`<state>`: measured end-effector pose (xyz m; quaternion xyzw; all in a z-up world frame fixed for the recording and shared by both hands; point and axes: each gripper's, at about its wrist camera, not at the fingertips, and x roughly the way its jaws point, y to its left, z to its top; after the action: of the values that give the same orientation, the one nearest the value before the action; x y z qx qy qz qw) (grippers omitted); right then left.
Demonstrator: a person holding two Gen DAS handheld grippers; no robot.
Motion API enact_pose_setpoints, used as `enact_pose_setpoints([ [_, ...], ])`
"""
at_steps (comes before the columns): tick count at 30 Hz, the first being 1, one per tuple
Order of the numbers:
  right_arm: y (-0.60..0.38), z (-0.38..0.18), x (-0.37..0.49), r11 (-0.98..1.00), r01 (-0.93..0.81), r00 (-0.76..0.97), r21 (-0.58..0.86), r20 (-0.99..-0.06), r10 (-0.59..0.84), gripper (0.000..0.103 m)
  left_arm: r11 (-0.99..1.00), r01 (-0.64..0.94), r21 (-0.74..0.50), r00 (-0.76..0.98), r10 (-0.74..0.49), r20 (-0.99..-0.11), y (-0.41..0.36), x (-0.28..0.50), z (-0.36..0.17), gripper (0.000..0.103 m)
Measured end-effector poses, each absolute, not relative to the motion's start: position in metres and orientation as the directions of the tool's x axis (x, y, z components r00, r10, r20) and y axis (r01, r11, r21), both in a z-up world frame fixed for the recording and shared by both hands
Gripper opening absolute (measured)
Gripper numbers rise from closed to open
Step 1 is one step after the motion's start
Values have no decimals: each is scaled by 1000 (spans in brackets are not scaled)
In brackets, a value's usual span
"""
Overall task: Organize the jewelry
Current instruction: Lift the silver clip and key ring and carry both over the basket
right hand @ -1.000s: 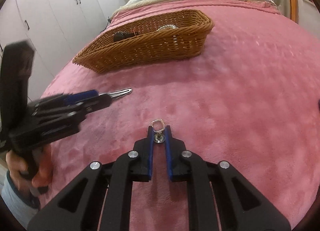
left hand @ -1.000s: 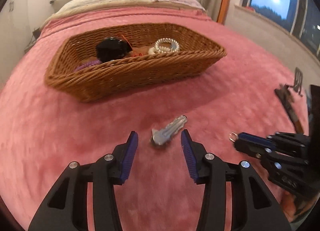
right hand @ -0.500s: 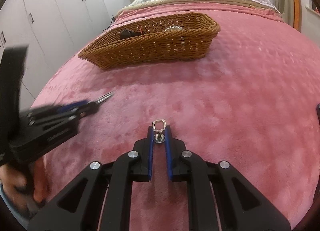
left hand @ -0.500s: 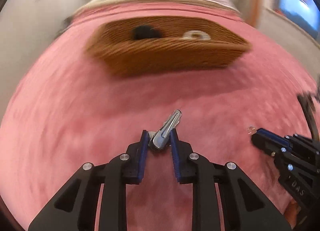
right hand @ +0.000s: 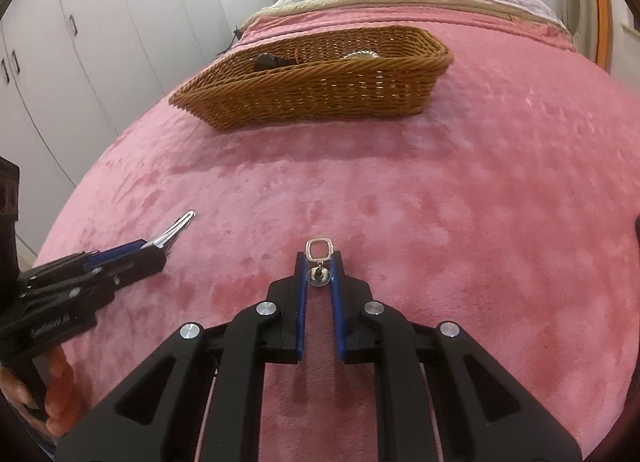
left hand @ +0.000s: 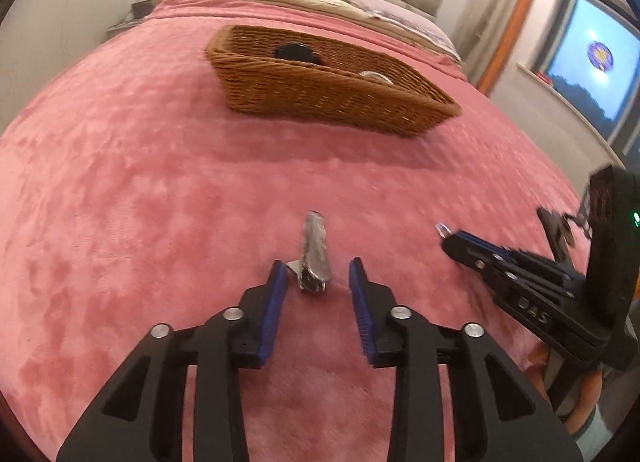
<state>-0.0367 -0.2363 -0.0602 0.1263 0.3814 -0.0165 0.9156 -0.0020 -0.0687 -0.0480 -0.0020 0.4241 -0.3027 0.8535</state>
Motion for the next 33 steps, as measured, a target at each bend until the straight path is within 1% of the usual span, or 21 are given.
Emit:
enact_pose_setpoints([
  [1,-235,-60,-37,968,127,708,217,-703,65,10,821,512,-252,464,-512,-723,-68,-3,-48,35],
  [3,-235,-59,-38,965,125,710,229,-700,74,10,819,509,-264,456,-517,-725,-68,0,-50,35],
  [6,-243,-60,-41,949,114,715,293,-688,126,11,821,507,-261,455,-513,-728,-68,1,-51,36],
  [9,-253,-61,-47,928,119,711,354,-682,169,11,835,504,-220,476,-481,-736,-74,1,-51,36],
  [11,-257,-61,-52,916,115,705,384,-681,196,11,830,514,-218,480,-489,-729,-76,1,-53,43],
  [14,-255,-59,-55,925,116,702,363,-688,182,12,828,523,-203,494,-488,-719,-77,-1,-54,44],
  [16,-249,-57,-54,934,104,701,342,-692,175,24,828,526,-193,498,-484,-720,-77,-2,-54,44],
  [18,-241,-54,-52,947,101,700,305,-699,150,29,828,526,-195,497,-486,-719,-77,-2,-54,44],
  [21,-231,-49,-51,969,109,701,222,-708,83,29,822,526,-216,494,-503,-710,-75,-3,-55,44],
  [23,-227,-50,-47,974,117,690,193,-721,60,29,819,526,-228,493,-512,-703,-72,-2,-55,44],
  [24,-226,-51,-44,976,117,684,186,-727,56,29,818,527,-230,493,-514,-702,-72,-2,-55,44],
  [27,-222,-52,-34,980,139,662,139,-749,12,19,820,527,-223,495,-510,-703,-73,-3,-55,42],
  [28,-221,-53,-33,982,138,662,131,-749,6,12,823,526,-213,500,-502,-705,-74,-3,-55,41],
  [29,-220,-53,-32,983,138,660,122,-751,1,9,831,522,-192,511,-485,-709,-76,-4,-55,36],
  [30,-218,-54,-32,984,138,660,112,-751,-7,9,837,518,-174,520,-470,-713,-77,-4,-55,32],
  [31,-215,-53,-33,986,137,664,94,-747,-21,9,848,509,-148,533,-445,-719,-79,-5,-55,20],
  [33,-211,-51,-36,989,128,673,78,-739,-29,9,851,507,-138,544,-440,-714,-79,-7,-52,20],
])
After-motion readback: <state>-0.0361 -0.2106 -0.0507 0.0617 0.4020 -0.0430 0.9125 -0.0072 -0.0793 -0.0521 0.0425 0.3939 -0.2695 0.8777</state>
